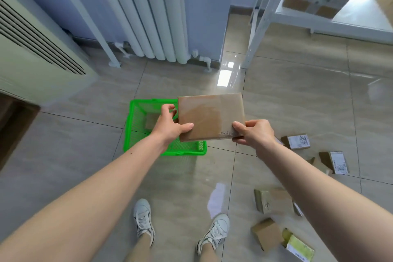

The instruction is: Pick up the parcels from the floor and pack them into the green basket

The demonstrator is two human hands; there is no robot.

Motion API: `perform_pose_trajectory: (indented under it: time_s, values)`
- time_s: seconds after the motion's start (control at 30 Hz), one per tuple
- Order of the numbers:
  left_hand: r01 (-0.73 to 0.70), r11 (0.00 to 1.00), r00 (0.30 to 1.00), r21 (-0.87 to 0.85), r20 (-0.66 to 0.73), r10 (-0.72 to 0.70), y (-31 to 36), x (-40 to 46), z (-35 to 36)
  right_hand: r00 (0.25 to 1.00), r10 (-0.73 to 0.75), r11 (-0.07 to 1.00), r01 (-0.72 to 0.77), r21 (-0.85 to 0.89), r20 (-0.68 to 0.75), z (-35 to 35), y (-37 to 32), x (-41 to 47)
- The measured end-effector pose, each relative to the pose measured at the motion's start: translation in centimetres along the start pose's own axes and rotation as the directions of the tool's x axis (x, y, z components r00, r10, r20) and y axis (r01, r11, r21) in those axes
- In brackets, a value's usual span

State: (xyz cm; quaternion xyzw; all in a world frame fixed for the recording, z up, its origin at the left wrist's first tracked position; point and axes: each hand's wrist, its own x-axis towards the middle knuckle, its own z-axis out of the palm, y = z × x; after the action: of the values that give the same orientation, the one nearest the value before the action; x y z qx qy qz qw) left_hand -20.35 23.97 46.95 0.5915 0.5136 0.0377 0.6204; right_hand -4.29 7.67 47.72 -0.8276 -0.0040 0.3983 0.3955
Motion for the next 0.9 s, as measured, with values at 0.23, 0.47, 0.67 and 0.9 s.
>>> perform_pose_trajectory:
  time_s: [0.23,0.47,0.67,0.9]
  values:
    - [-0.076,0.996,0.997,0.039,-0.006,0.076,-0.8,3.9,-10.0,1.000,0.028,0.995,-0.029,0.094,0.011,10.3,-4.1,0.5]
    - [-0.074,0.997,0.997,-0.011,-0.004,0.073,-4.5,10.1,-14.6,0.992,0.113,0.972,-0.099,0.213,-0.052,18.5,-3.4,4.5]
    - [-0.073,0.997,0.994,0.025,-0.083,0.075,-11.0,16.1,-13.2,0.982,0.157,0.976,-0.138,0.167,-0.104,23.6,0.6,11.1]
    - [-0.057,0.994,0.993,0.091,-0.102,0.066,-20.0,25.1,-10.3,0.981,0.155,0.986,-0.146,0.076,-0.117,27.9,8.7,20.8]
